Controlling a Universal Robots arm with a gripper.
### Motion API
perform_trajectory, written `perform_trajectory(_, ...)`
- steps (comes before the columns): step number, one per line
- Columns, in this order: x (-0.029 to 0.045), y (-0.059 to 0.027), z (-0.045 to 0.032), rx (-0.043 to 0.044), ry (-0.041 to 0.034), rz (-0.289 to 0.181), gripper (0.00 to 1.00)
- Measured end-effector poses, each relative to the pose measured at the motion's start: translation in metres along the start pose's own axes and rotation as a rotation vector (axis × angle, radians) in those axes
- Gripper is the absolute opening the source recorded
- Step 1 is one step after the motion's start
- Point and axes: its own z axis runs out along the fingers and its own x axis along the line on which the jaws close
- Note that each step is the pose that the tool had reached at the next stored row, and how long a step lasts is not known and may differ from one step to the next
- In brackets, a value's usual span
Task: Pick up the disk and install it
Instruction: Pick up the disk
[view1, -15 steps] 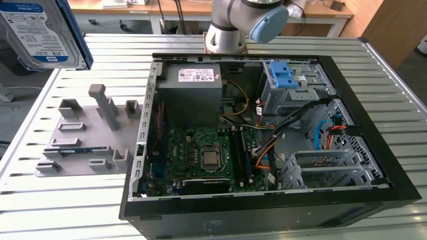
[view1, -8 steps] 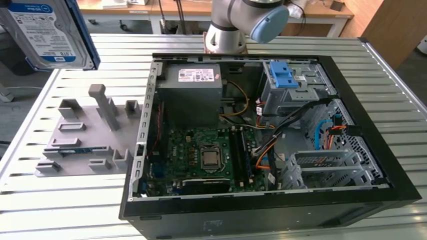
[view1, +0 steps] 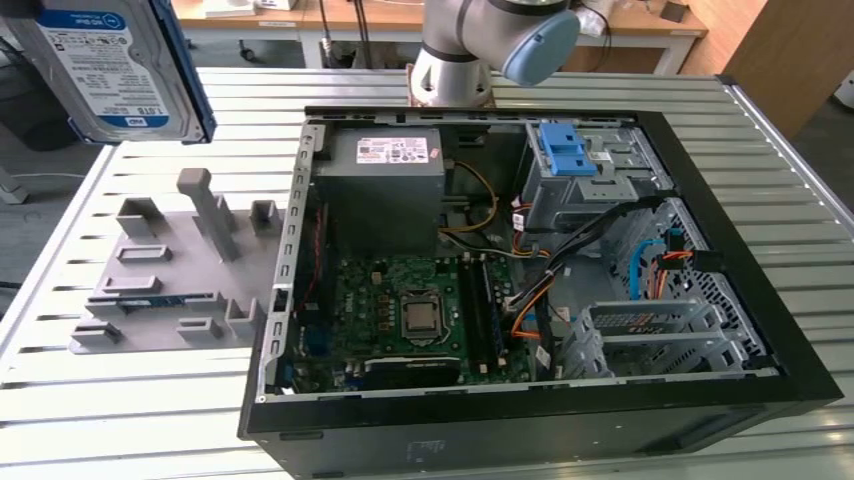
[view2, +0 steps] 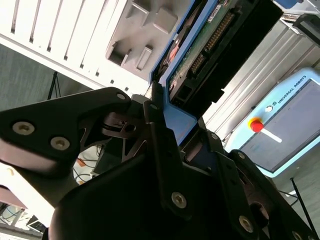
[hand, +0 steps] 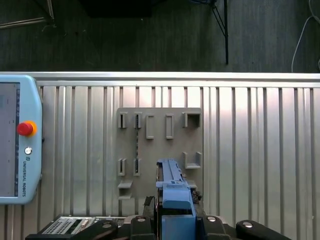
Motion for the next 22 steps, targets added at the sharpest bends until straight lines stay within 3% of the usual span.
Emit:
perform_trajectory(4, 0.0115, -0.0007, -0.0001, 0.0001, 0.0006, 0.0, 0.36)
perform_trajectory(7, 0.016, -0.0052, -0.0003, 0.0001, 0.0004, 0.0, 0.36)
perform_trajectory(22, 0.0176, -0.0497, -0.0011, -0.0004, 0.0026, 0.0, 0.36)
